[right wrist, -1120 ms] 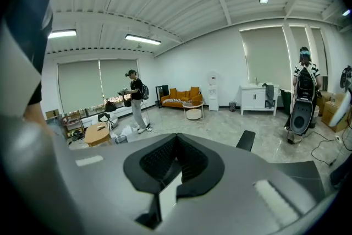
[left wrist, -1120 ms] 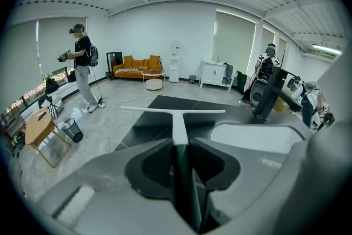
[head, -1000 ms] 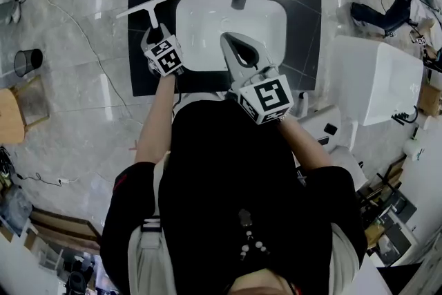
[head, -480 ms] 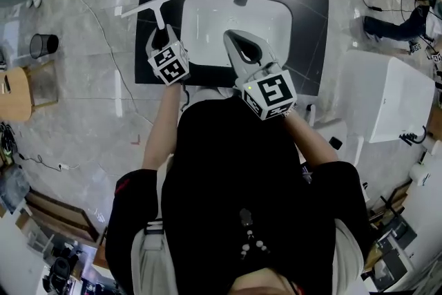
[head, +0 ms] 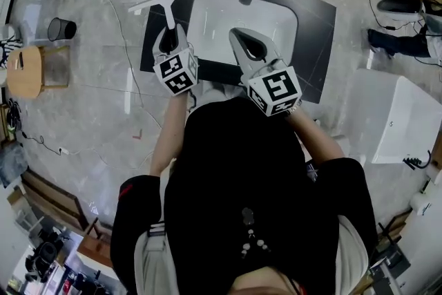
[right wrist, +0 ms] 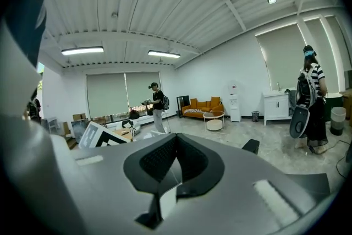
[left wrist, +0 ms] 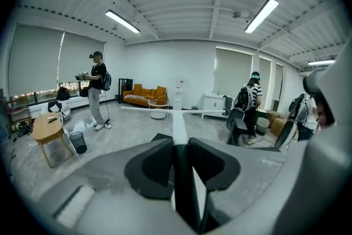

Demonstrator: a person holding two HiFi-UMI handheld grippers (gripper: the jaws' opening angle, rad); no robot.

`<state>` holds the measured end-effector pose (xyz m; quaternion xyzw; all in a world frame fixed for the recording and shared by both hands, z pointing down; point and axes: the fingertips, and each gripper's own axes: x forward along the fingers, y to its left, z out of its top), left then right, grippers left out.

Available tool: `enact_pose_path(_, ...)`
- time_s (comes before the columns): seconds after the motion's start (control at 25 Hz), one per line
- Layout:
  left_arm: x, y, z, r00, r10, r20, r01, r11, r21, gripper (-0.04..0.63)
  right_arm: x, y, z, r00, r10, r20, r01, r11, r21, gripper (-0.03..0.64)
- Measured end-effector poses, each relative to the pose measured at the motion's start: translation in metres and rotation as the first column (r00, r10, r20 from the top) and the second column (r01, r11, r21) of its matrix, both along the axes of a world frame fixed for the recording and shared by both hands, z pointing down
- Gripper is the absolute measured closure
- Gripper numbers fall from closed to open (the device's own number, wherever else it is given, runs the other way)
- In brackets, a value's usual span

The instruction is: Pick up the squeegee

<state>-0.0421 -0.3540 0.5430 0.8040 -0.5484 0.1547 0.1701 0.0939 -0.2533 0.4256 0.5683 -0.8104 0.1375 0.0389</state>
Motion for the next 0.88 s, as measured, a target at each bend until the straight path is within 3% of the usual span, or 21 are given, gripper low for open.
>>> enact_pose_path(0.4, -0.003, 0.054, -0.077, 0.999, -0.030, -0.022, 0.033, 0.990, 0.135, 0.489, 0.005, 0.025, -0.026, 0.997, -0.071, 0.034, 0.068, 0.995, 0.066, 0.615)
enact_pose_path(0.88, -0.008, 0.116, -0.141, 0.996, -0.073, -0.054, 0.085, 0.959, 0.272, 0.489, 0.002, 0.053, -0.064, 0.986, -0.166, 0.006, 0.162, 0.971, 0.174, 0.615)
